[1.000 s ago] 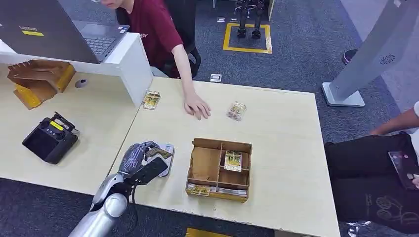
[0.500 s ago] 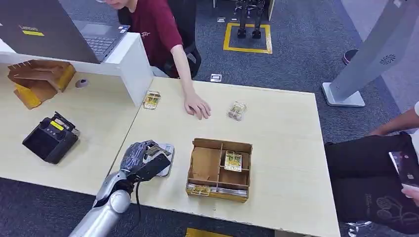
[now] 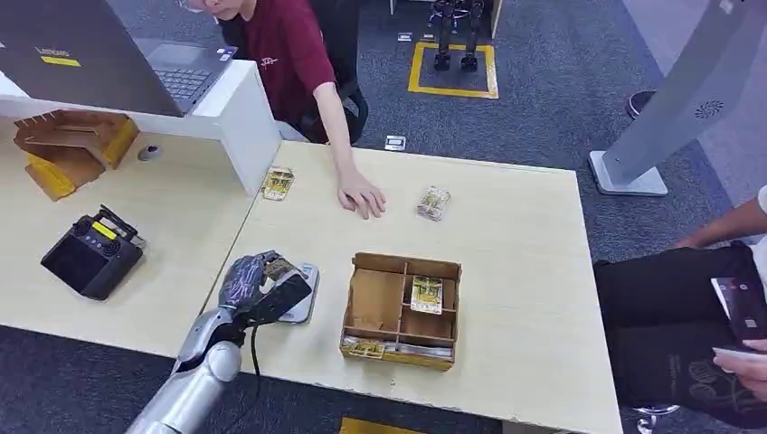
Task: Pass the card to the sensor for recognition and then transmit it.
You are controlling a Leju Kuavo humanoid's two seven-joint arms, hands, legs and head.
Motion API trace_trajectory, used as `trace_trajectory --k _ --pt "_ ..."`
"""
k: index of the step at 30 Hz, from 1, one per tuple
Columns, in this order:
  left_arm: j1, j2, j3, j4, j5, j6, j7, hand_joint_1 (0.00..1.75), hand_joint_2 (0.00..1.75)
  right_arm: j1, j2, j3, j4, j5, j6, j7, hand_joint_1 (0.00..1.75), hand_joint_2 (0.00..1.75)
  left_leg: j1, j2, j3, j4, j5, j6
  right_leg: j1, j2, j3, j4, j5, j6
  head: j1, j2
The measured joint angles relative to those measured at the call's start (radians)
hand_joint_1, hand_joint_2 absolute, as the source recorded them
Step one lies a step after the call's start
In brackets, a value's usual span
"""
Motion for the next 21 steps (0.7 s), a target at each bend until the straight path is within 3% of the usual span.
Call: trace_trajectory --k 21 --pt "-0.067 -0.064 0.021 0.188 -0.334 0.159 0.159 1.75 1.75 0.000 0.000 0.023 0.000 0.000 -0.014 -0.028 0.00 1.75 0.000 0.000 0.004 0.000 0.000 0.000 0.000 -0.001 0.005 0.000 0.000 0.000 0.000 0.000"
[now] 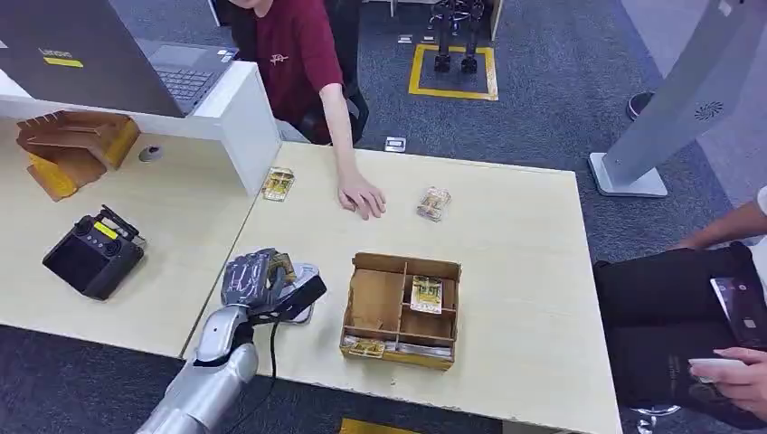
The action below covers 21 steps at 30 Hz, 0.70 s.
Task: Pass the card to the sensor for recognition and then transmit it.
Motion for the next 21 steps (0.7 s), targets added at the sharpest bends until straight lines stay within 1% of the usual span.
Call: trace_trajectory --k 3,15,19,21 --pt "-0.006 -0.008 0.005 0.018 -0.021 0.007 0.001 1.75 1.75 0.000 0.000 0.005 0.000 0.000 -0.002 -0.003 0.00 1.75 0.000 0.000 0.001 0.000 0.000 0.000 0.000 0.000 0.002 0.000 0.000 0.000 0.000 0.000" --pt "-0.013 -0.030 0.038 0.061 -0.026 0.002 -0.017 1.75 1.75 0.000 0.000 0.010 0.000 0.000 -0.004 -0.003 0.00 1.75 0.000 0.000 0.006 0.000 0.000 0.000 0.000 0.000 0.006 0.000 0.000 0.000 0.000 0.000" --pt "-0.014 -0.037 0.051 0.071 -0.018 0.002 -0.037 1.75 1.75 0.000 0.000 0.010 0.000 0.000 -0.004 -0.003 0.00 1.75 0.000 0.000 0.006 0.000 0.000 0.000 0.000 0.000 0.006 0.000 0.000 0.000 0.000 0.000" --pt "-0.014 -0.041 0.063 0.073 0.007 0.005 -0.066 1.75 1.75 0.000 0.000 0.010 0.000 0.000 -0.005 -0.003 0.00 1.75 0.000 0.000 0.006 0.000 0.000 0.000 0.000 0.000 0.006 0.000 0.000 0.000 0.000 0.000"
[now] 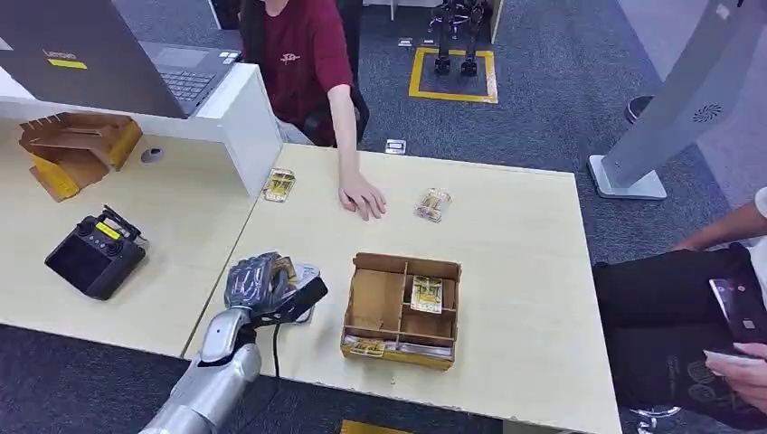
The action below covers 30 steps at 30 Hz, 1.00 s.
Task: Pass the card to the sensor for recognition and then transmit it.
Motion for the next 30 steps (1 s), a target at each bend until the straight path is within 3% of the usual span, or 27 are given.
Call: trace_trajectory --k 5,10,15,20,30 --pt "0.003 -0.009 0.036 -0.004 0.117 0.001 -0.101 1.75 1.75 0.000 0.000 0.000 0.000 0.000 -0.005 0.001 0.00 1.75 0.000 0.000 0.000 0.000 0.000 0.000 0.000 0.000 0.000 0.000 0.000 0.000 0.000 0.000" --pt "0.025 -0.015 0.063 -0.078 0.284 -0.008 -0.200 1.75 1.75 0.000 0.000 0.000 0.000 0.000 -0.012 0.003 0.00 1.75 0.000 0.000 -0.001 0.000 0.000 0.000 0.000 0.000 -0.001 0.000 0.000 0.000 0.000 0.000" --pt "0.043 -0.023 0.092 -0.193 0.514 0.000 -0.325 1.75 1.75 0.000 0.000 0.003 0.000 0.000 -0.011 0.003 0.00 1.75 0.000 0.000 -0.003 0.000 0.001 0.000 0.000 0.000 -0.004 0.000 0.000 0.000 0.000 0.000" --pt "0.033 -0.039 0.122 -0.294 0.792 -0.064 -0.374 1.75 1.75 0.000 0.000 0.021 0.000 0.000 -0.013 0.009 0.00 1.75 0.000 0.000 -0.005 0.000 0.001 0.000 0.000 0.000 -0.006 0.000 0.000 0.000 0.000 0.000" --pt "-0.021 -0.039 0.160 -0.336 0.784 0.085 -0.500 1.75 1.75 -0.001 0.000 0.063 0.000 0.000 0.004 0.007 0.00 1.75 0.000 0.000 -0.006 0.000 0.001 0.000 0.000 0.000 -0.006 0.000 0.000 0.000 0.000 0.000"
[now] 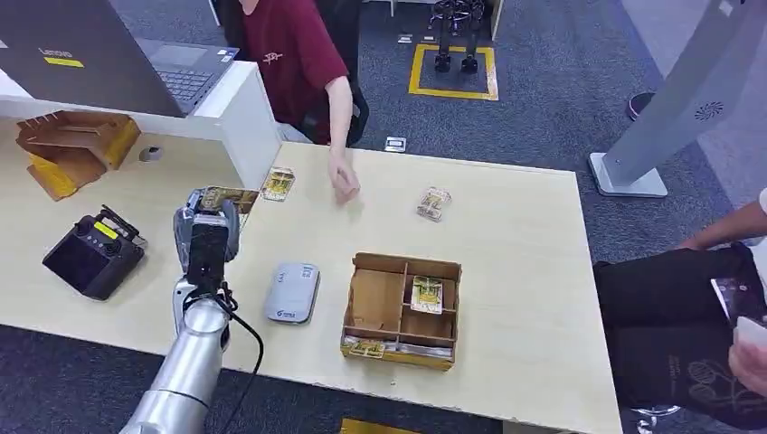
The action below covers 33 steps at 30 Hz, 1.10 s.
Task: Pass the card to the sensor for recognition and then transmit it.
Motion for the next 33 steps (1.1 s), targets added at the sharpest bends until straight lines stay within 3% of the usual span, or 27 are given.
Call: trace_trajectory --k 11,33 --pt "-0.036 -0.001 0.028 0.021 -0.060 0.113 -0.052 1.75 1.75 -0.004 0.000 0.038 0.000 0.000 0.003 0.002 0.00 1.75 0.000 0.000 0.000 0.000 0.000 0.000 0.000 0.000 -0.001 0.000 0.000 0.000 0.000 0.000" --pt "-0.048 -0.020 0.033 0.046 -0.095 0.139 -0.064 1.75 1.75 -0.005 0.000 0.058 0.000 0.000 0.013 0.005 0.00 1.75 0.000 0.000 -0.001 0.000 0.000 0.000 0.000 0.000 -0.001 0.000 0.000 0.000 0.000 0.000"
